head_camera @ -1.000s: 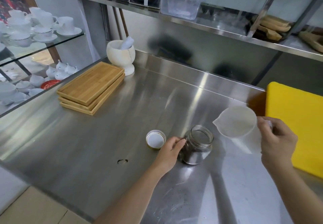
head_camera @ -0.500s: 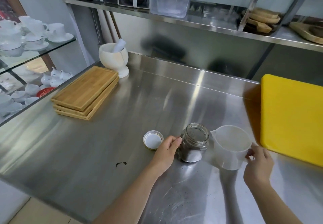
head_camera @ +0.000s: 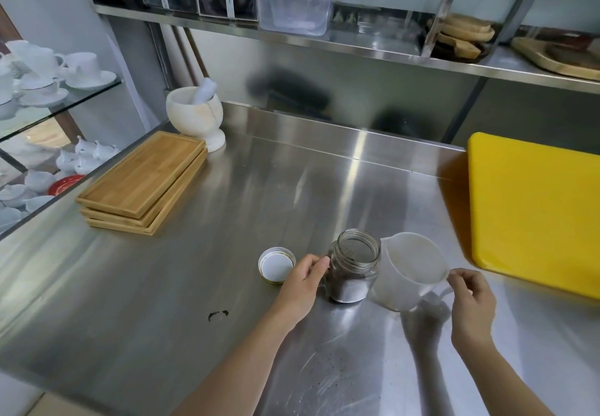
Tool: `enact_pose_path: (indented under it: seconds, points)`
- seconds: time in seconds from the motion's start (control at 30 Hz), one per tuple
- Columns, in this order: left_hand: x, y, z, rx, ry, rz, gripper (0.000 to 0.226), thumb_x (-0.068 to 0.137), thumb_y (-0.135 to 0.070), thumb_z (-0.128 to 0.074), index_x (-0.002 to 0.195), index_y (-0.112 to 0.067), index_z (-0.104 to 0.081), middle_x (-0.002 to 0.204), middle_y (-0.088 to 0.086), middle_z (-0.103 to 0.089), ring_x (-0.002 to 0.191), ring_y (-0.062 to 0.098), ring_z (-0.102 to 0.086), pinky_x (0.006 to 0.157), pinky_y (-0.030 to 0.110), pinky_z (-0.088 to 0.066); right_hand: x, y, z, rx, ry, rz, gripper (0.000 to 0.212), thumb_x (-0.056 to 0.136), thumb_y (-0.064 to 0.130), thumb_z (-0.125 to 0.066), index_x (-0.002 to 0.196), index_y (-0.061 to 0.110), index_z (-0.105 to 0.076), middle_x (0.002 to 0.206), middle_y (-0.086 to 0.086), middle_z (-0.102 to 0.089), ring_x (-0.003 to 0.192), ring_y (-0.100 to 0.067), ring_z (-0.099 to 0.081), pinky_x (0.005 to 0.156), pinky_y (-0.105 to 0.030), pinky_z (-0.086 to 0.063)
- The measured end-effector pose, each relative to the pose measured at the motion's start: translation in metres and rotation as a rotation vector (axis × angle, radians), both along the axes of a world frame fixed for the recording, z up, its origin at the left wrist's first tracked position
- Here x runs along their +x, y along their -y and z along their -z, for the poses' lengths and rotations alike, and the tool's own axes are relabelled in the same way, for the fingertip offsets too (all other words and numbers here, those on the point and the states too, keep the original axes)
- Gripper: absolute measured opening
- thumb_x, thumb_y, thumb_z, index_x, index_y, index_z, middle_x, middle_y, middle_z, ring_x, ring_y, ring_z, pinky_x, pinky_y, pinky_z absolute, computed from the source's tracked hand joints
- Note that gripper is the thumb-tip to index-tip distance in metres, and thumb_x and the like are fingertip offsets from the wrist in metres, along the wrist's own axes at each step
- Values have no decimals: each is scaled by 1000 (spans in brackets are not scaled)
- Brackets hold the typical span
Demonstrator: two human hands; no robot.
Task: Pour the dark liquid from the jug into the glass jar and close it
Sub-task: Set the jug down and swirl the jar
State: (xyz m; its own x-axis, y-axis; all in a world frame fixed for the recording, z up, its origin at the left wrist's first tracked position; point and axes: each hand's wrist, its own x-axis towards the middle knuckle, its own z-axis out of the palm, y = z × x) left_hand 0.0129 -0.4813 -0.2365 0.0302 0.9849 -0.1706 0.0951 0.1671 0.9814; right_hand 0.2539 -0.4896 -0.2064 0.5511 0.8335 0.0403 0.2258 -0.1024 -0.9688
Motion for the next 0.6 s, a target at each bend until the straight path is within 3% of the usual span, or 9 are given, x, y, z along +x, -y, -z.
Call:
enact_pose_path:
  seconds: [0.1,0.17,0.23,0.33,0.43,0.5,0.6]
  points:
    - [0,0,-2,6,1,2,23,91,-38,-44,77,-24,-56,81,-6,-57,79,9,-49,80,26,-39,1,1,-5,83,132,-25,6,90,11,-55,93,6,-56,96,-11,-55,95,-34,-51,81,-31,-39]
    - [0,0,-4,11,-1,-1,25,92,-37,-44,73,-24,-53,76,-5,-53,75,10,-46,76,26,-37,-3,5,-15,190,282,-60,18,86,28,-54,93,11,-54,97,-8,-53,94,-29,-49,79,-10,-35]
    - [-1,-2,-4,-6,6,-2,27,92,-36,-44,71,-20,-50,73,-3,-47,73,12,-41,74,28,-35,-12,10,-27,293,400,-135,28,82,42,-48,93,16,-52,96,-7,-52,93,-24,-46,77,-3,-32]
    - [-4,-6,-4,-44,79,9,28,89,-37,-47,75,-14,-52,76,5,-46,77,16,-41,78,34,-38,-25,17,-40,418,500,-313,33,86,50,-46,92,17,-51,87,-6,-53,82,-9,-48,74,-4,-37]
    - [-10,-11,-8,-94,159,30,22,93,-27,-46,77,-13,-53,76,5,-50,78,17,-45,81,36,-38,-40,21,-48,456,538,-487,28,87,45,-49,91,18,-53,79,10,-53,80,6,-51,68,-4,-39]
    - [-12,-13,-9,-108,177,38,24,94,-22,-44,73,-16,-53,73,1,-54,79,17,-47,83,36,-38,-49,23,-46,432,529,-597,16,84,34,-52,92,20,-54,79,13,-54,78,4,-52,69,-4,-39]
    - [-13,-13,-8,-104,165,25,26,94,-23,-44,70,-19,-54,75,2,-56,82,19,-46,83,36,-36,-60,25,-33,309,534,-716,17,83,34,-55,98,25,-53,88,13,-54,82,-3,-53,71,-8,-40]
